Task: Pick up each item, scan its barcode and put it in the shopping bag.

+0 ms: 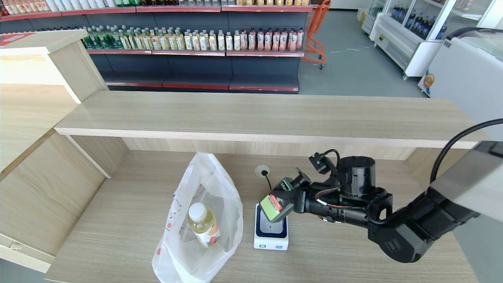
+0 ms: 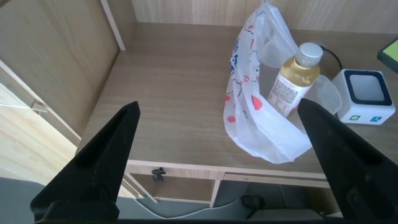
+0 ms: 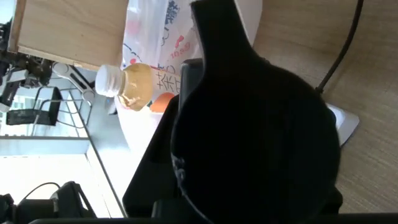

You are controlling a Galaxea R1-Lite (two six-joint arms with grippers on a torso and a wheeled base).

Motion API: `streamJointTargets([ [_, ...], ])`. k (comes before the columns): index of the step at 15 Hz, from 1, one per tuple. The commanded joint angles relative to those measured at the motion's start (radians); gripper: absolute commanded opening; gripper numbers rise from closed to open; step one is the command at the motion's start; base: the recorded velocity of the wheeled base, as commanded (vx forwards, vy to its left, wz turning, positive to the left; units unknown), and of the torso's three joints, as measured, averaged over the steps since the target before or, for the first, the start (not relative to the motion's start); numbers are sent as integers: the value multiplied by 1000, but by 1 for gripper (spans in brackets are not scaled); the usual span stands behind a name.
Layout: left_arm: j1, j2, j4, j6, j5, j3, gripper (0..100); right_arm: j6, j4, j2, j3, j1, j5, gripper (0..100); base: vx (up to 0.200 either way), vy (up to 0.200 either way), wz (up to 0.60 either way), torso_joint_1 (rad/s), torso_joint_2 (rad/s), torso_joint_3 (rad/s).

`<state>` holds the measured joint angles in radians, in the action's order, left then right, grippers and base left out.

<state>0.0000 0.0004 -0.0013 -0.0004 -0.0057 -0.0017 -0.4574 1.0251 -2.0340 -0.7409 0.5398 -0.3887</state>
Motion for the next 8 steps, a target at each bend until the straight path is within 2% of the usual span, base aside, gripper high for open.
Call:
streamJointTargets([
  [1,0,0,0,-1,0,0,100,26,-83,196,14,-26,-1,0,0,0,0,0,0,0],
  [2,0,0,0,-1,0,0,100,138,-122,239,43,-75,-2,0,0,200,0,7,2,7],
  [3,0,0,0,-3,0,0,100,177,-122,250,61,-104,-4,0,0,200,0,-2,2,2],
  [8,0,0,0,-3,0,0,100,148,-221,330,71,-139,-6,0,0,200,0,0,4,4],
])
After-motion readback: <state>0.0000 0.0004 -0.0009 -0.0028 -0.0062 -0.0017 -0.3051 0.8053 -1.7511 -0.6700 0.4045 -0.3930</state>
